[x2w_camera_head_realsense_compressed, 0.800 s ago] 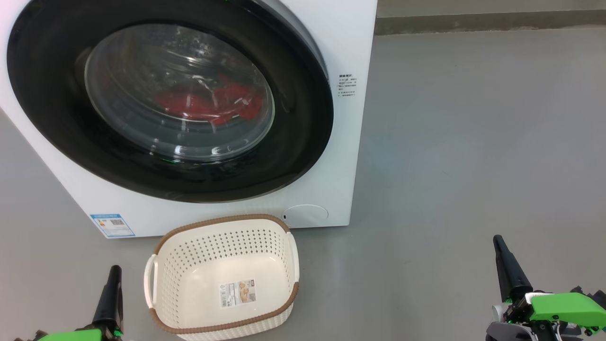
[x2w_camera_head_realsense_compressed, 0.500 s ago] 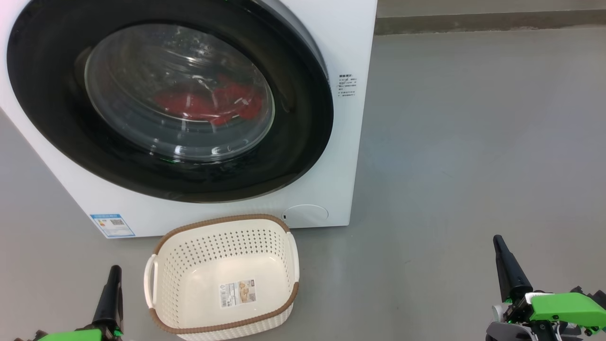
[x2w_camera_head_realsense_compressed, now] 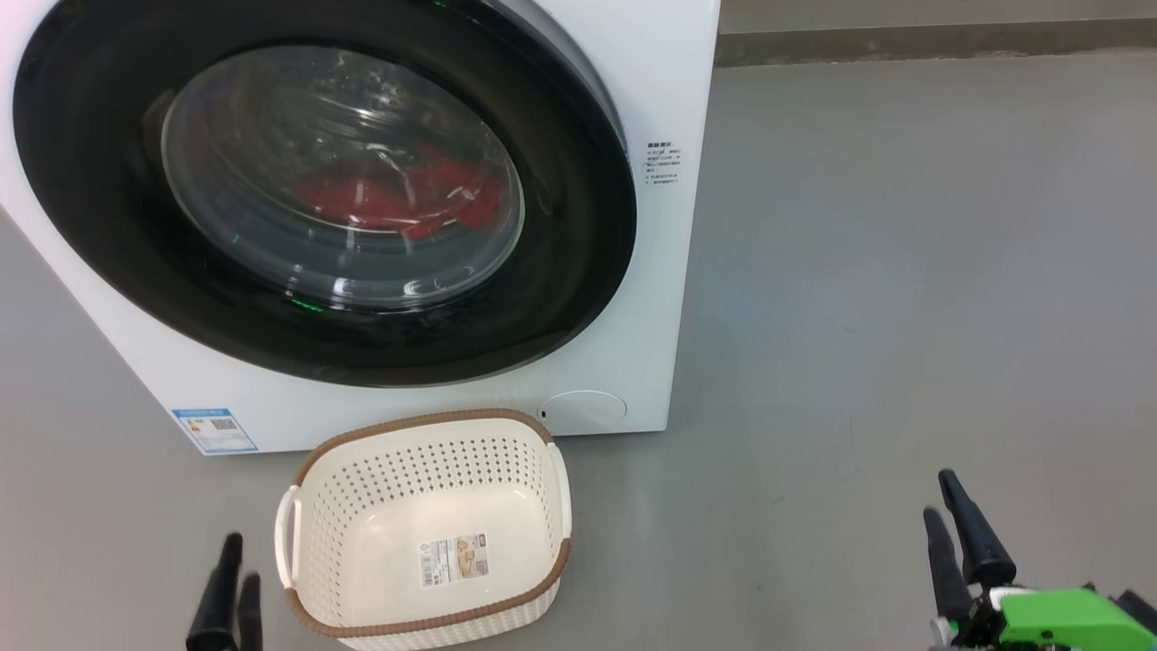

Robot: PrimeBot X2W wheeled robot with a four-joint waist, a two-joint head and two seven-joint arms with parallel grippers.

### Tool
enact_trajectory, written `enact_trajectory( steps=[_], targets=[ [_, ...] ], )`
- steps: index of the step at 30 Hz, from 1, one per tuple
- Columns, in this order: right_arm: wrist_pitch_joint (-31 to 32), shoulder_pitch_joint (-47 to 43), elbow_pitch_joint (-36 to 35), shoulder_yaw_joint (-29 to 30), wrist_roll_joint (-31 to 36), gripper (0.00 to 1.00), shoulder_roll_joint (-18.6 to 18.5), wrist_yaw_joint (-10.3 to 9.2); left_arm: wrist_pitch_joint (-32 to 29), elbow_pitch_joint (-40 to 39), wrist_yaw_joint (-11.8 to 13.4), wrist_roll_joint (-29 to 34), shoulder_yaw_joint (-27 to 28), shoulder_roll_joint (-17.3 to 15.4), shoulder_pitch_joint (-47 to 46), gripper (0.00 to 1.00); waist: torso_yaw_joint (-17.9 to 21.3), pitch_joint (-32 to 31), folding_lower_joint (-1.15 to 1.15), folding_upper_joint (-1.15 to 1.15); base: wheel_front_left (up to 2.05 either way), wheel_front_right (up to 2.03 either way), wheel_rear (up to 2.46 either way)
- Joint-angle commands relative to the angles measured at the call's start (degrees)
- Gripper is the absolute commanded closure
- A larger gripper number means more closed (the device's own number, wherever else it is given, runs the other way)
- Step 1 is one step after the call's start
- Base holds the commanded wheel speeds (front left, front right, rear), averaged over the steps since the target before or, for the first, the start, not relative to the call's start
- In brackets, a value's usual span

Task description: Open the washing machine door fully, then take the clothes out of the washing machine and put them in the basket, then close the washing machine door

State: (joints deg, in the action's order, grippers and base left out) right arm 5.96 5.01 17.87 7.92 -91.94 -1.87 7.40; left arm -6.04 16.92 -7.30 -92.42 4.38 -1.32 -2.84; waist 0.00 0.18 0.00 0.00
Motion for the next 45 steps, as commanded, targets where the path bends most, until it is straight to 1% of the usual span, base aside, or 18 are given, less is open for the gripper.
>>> enact_trajectory(
  steps=[1, 4, 7, 12, 16, 19, 34, 45],
  targets=[
    [-0.08, -0.44, 0.48, -0.09, -0.01, 0.00, 0.12, 0.00, 0.05, 0.45, 0.00, 0.01, -0.08, 0.17, 0.50, 0.00, 0.00, 0.02, 0.00, 0.00, 0.00, 0.00, 0.00],
    [-0.58, -0.47, 0.19, -0.66, 0.13, 0.00, 0.09, 0.00, 0.42, -0.09, -0.01, 0.17, -0.05, 0.11, 0.55, 0.00, -0.04, 0.07, 0.03, 0.00, 0.00, 0.00, 0.00],
    [-1.09, -0.53, 0.03, -1.14, 0.63, 0.00, 0.06, 0.00, 0.94, -0.59, -0.01, 0.62, -0.14, -0.06, 0.66, 0.00, -0.09, -0.05, 0.13, 0.00, 0.00, 0.00, 0.00],
    [-1.93, -0.73, -0.28, -1.62, 2.64, 0.00, 0.02, 0.01, 1.91, -1.60, -0.02, 2.12, -0.57, -0.58, 0.95, 0.00, -0.18, 0.11, 0.01, 0.00, 0.00, 0.00, 0.00],
    [-2.76, -0.78, -0.78, -2.07, 5.94, 0.00, -0.03, 0.01, 2.77, -2.74, -0.02, 4.91, -0.53, -0.85, 1.10, 0.00, -0.32, 0.24, 0.01, 0.00, 0.00, 0.00, 0.00],
    [-3.10, -0.84, -1.05, -2.32, 7.02, 0.00, -0.05, 0.01, 3.11, -3.15, -0.03, 6.43, -0.52, -0.86, 1.23, 0.00, -0.37, 0.26, 0.01, 0.00, 0.00, 0.00, 0.00],
    [-5.61, -1.04, -2.53, -5.37, 17.50, 0.00, -0.19, 0.02, 5.63, -4.68, -0.05, 19.45, -1.53, -1.53, 1.87, 0.00, -0.63, 0.76, 0.01, 0.00, 0.00, 0.00, 0.00],
    [-7.45, -1.20, -2.97, -7.16, 25.35, 0.00, -0.38, 0.03, 7.48, -6.10, -0.07, 27.52, -1.96, -1.81, 2.22, 0.00, -0.68, 1.08, 0.00, 0.00, 0.00, 0.00, 0.00]
  ],
)
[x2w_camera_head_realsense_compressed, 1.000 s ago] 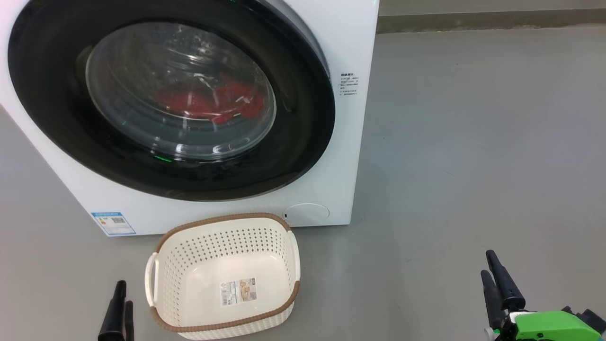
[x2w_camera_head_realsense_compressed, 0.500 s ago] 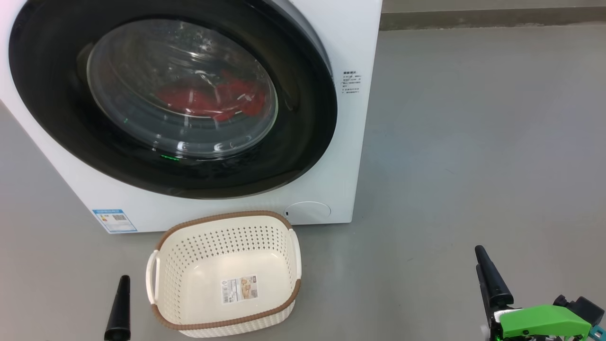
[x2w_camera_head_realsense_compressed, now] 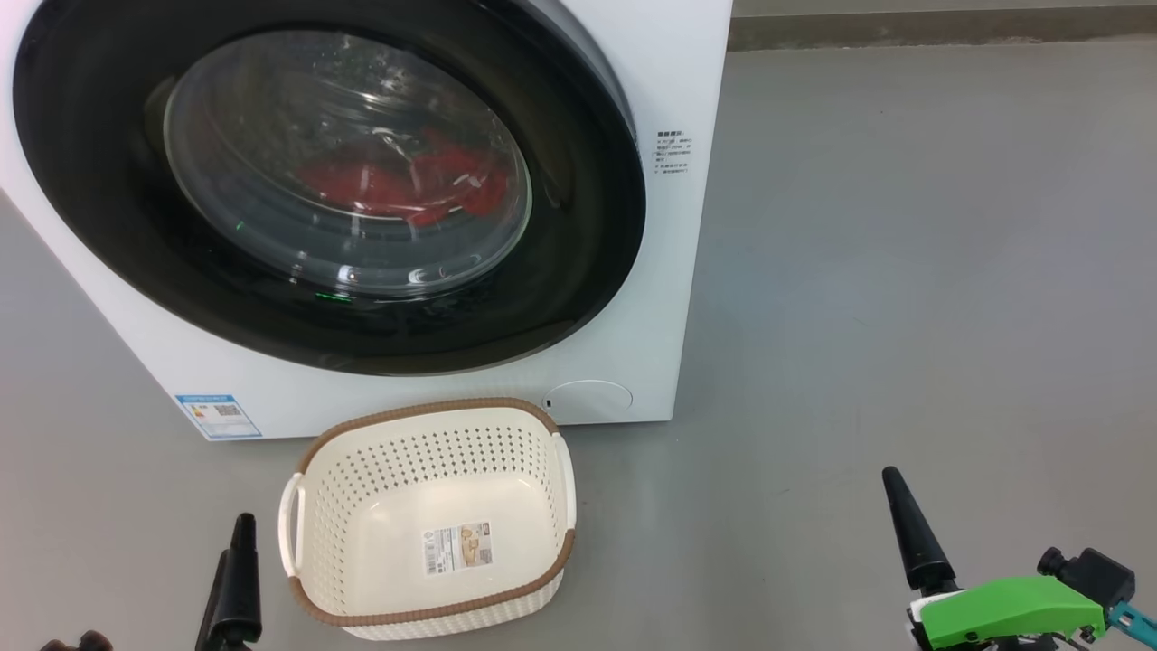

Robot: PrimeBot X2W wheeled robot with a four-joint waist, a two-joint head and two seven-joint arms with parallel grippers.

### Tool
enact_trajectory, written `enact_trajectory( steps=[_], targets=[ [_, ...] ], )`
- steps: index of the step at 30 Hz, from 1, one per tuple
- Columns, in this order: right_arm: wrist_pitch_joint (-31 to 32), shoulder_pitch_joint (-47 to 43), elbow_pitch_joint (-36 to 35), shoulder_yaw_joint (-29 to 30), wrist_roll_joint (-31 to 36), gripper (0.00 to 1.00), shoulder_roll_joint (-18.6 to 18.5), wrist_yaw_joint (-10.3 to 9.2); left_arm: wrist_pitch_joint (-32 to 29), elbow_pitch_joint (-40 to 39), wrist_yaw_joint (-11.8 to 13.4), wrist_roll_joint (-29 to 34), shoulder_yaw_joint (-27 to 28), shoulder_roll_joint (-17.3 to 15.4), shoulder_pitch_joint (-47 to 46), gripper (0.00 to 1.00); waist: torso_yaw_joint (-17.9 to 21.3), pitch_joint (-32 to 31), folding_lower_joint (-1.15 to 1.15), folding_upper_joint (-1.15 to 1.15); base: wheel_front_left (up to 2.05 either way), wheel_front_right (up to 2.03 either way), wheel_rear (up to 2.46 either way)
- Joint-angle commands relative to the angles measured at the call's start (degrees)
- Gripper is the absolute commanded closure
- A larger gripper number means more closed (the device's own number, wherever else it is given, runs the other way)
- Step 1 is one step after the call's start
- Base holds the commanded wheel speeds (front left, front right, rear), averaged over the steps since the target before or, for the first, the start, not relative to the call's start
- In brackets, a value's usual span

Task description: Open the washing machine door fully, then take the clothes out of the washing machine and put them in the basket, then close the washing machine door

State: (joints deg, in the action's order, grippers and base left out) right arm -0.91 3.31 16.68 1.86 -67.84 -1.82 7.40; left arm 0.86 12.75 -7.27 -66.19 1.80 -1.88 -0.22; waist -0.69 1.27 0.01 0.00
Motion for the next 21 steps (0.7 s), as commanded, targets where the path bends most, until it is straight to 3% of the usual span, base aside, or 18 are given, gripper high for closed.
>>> enact_trajectory(
  steps=[1, 21],
  targets=[
    [-0.75, 0.49, -1.78, -1.30, 2.04, 0.00, -0.48, 0.03, 0.75, -2.02, -0.10, 1.92, 0.71, -1.23, -0.34, 0.00, 0.03, -0.02, 0.00, 0.00, 0.00, 0.00, 0.00],
    [-3.94, -0.25, -1.66, -4.55, 16.10, 0.00, -1.25, 0.05, 3.94, -3.67, -0.13, 15.88, 0.35, -1.78, 1.13, 0.00, 0.12, -0.47, 0.00, 0.00, 0.00, 0.00, 0.00]
  ],
)
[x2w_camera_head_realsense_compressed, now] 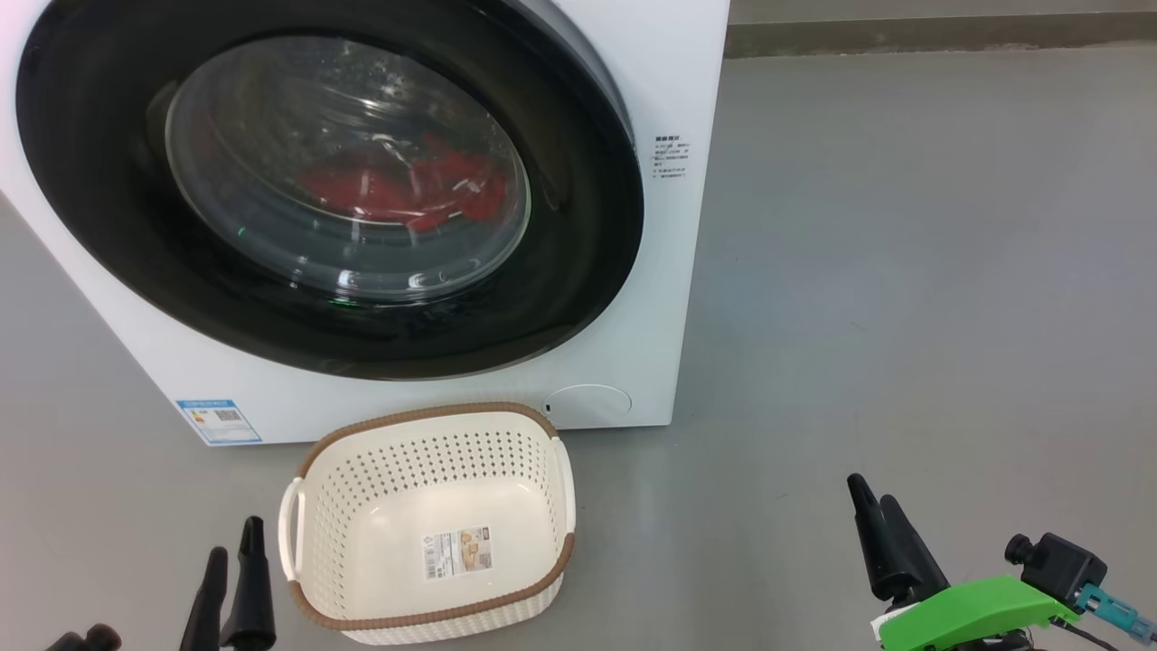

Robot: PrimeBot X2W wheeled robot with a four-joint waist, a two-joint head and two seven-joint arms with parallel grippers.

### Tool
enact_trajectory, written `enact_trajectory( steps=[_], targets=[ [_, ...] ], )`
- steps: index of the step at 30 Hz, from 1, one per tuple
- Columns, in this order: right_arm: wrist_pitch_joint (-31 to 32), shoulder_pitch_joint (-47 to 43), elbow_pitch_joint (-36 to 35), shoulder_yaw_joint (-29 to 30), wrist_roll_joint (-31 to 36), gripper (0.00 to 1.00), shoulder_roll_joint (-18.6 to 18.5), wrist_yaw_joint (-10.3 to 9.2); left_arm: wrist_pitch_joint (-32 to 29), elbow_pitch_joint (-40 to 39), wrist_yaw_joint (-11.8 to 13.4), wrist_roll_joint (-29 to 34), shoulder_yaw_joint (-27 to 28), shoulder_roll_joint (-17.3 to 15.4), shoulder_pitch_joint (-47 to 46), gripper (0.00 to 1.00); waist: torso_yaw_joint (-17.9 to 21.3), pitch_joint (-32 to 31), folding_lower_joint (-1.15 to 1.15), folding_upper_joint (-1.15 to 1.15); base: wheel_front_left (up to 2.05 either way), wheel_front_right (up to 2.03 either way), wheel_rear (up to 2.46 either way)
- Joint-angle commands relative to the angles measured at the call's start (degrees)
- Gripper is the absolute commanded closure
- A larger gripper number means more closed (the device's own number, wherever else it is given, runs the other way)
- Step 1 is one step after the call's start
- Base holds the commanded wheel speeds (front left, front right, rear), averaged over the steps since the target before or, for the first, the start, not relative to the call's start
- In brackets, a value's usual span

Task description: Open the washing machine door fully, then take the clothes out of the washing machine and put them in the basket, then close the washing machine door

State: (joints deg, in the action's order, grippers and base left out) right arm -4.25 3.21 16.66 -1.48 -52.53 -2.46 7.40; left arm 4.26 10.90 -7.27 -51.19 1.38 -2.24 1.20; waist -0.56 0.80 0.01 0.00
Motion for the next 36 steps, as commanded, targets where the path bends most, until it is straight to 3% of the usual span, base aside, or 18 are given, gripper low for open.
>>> enact_trajectory(
  steps=[1, 36],
  targets=[
    [-0.76, -0.21, -1.67, -1.35, 1.41, 0.00, -0.66, 0.05, 0.72, -1.95, -0.13, 1.60, 0.74, -1.44, -0.17, 0.00, -0.02, -0.02, 0.00, 0.00, 0.00, 0.00, 0.00],
    [-6.63, -2.55, -4.32, -3.71, 22.80, 0.00, -1.60, 0.07, 6.60, -5.11, -0.18, 22.97, -0.75, -2.77, 1.71, 0.00, -0.84, 0.49, 0.00, 0.00, 0.00, 0.00, 0.00]
  ],
)
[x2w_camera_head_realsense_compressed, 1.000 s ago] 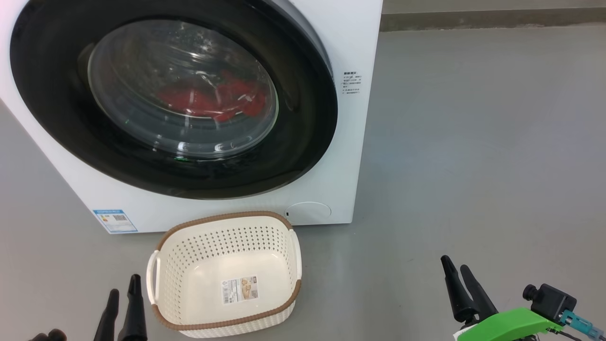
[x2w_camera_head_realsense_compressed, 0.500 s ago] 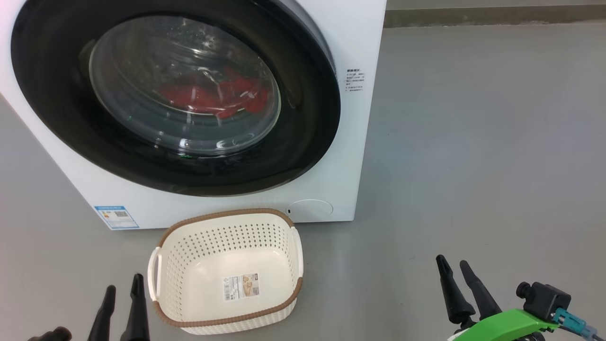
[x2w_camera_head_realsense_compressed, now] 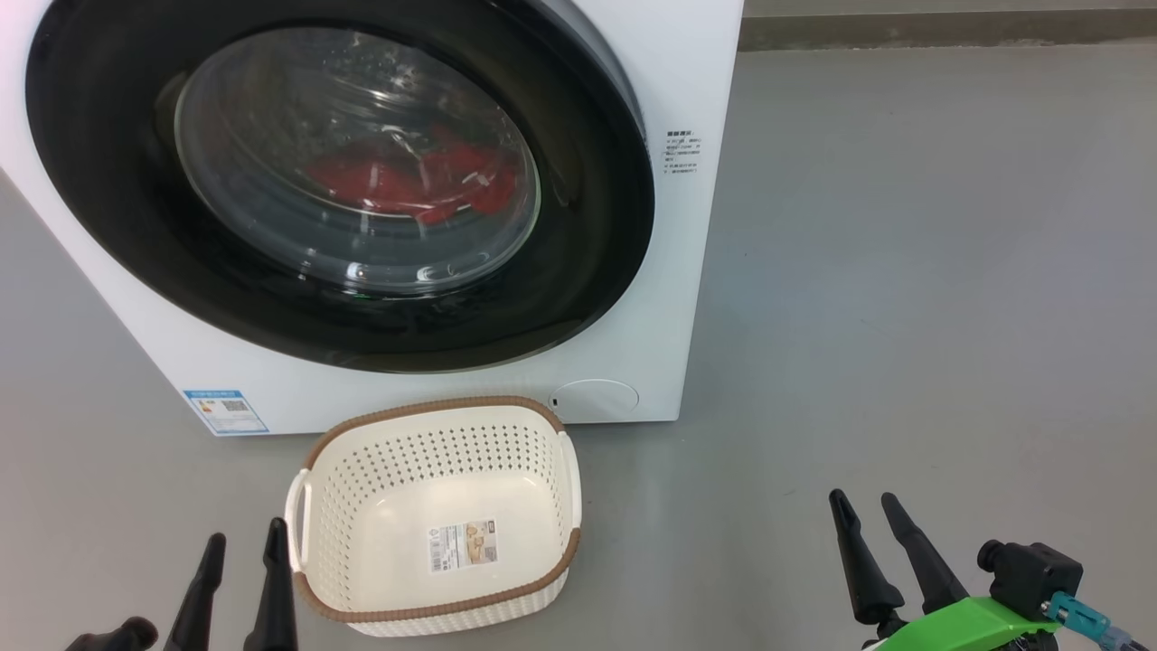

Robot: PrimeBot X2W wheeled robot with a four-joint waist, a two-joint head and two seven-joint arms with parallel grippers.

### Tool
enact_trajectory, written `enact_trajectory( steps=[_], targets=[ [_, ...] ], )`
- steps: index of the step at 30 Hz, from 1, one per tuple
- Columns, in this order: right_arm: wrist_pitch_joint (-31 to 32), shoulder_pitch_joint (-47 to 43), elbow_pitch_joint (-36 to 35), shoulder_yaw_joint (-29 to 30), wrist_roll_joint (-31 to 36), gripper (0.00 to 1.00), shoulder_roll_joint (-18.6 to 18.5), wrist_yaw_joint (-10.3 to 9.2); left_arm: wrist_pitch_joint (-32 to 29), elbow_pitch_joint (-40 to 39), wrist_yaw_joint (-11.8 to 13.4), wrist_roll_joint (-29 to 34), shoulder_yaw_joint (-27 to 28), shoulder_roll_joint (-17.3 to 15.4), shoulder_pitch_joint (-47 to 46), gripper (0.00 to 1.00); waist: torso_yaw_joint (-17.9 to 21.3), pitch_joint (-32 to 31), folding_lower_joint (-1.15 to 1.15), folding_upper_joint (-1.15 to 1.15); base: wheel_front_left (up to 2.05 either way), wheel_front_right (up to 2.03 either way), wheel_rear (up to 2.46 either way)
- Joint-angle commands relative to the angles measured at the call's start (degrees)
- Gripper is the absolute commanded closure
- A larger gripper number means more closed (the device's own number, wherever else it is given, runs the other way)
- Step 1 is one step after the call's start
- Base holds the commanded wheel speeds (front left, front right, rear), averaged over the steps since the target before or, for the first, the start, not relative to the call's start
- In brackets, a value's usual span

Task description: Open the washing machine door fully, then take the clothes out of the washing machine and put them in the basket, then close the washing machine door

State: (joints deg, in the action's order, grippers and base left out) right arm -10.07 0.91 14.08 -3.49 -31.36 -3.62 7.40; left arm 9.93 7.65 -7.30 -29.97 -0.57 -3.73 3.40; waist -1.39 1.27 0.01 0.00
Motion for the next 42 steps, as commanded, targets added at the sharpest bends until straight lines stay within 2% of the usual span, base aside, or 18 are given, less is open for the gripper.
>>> enact_trajectory(
  steps=[1, 25, 42],
  targets=[
    [-0.97, -0.31, -1.83, -1.74, 2.25, 0.00, -0.45, 0.07, 1.10, -1.95, -0.15, 2.36, 1.14, -1.34, -0.44, 0.00, 0.00, 0.03, -0.01, 0.00, 0.00, 0.00, 0.00],
    [-4.93, -2.10, -3.78, 0.34, 17.99, 0.00, 0.09, 0.09, 5.07, -2.36, -0.19, 15.69, -0.03, -3.10, 0.59, 0.00, -0.04, 0.66, -0.01, 0.00, 0.00, 0.00, 0.00],
    [-4.93, -2.65, -3.76, 4.24, 18.60, 0.00, 0.37, 0.09, 5.07, -0.78, -0.19, 14.62, 1.01, -2.63, 0.29, 0.00, -0.16, 0.74, -0.01, 0.00, 0.00, 0.00, 0.00]
  ],
)
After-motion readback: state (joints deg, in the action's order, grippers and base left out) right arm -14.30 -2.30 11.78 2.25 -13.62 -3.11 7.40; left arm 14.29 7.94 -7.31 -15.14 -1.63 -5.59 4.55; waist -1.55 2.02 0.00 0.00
